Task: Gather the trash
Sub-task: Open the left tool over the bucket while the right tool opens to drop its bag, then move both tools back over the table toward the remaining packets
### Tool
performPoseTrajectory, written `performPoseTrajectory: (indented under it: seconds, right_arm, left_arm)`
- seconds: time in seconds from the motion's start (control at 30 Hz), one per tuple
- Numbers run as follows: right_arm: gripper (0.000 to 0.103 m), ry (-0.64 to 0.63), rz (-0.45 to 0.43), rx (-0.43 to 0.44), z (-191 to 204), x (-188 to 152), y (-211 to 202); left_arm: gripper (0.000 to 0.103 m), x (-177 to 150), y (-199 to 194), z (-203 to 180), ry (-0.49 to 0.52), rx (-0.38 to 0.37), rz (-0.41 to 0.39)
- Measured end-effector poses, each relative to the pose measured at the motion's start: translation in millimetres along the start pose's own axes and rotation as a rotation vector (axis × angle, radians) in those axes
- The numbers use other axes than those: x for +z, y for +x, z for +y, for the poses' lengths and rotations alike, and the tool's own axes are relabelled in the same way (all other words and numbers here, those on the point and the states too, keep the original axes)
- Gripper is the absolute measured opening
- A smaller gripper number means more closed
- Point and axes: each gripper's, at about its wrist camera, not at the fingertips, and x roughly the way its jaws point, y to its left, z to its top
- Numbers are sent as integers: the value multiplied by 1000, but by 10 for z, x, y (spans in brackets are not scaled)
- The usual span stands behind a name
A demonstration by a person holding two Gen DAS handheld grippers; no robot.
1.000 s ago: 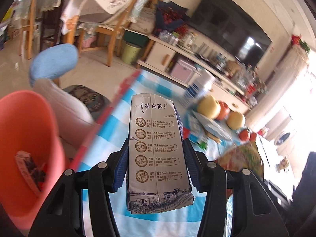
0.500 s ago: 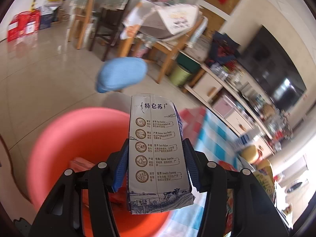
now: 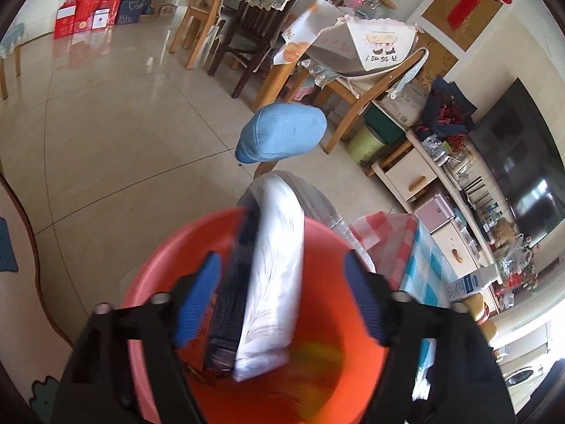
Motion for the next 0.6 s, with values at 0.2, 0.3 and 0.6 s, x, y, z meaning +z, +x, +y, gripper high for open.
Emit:
performPoseTrajectory:
  seconds: [0.2,0.3,0.6]
  right_arm:
    - [77,35,-38,-63,-162,-99,-237]
    - [78,54,-40,-90,-267,-194,-367]
    - [84,75,-25,-179,-466,-493,-679]
  left_arm:
    - [88,-27,-44,-57,24,3,-54]
    - [89,-61,-65,-129,45,-19,-99]
    - [90,-215,-294,-482,171,-151,-327]
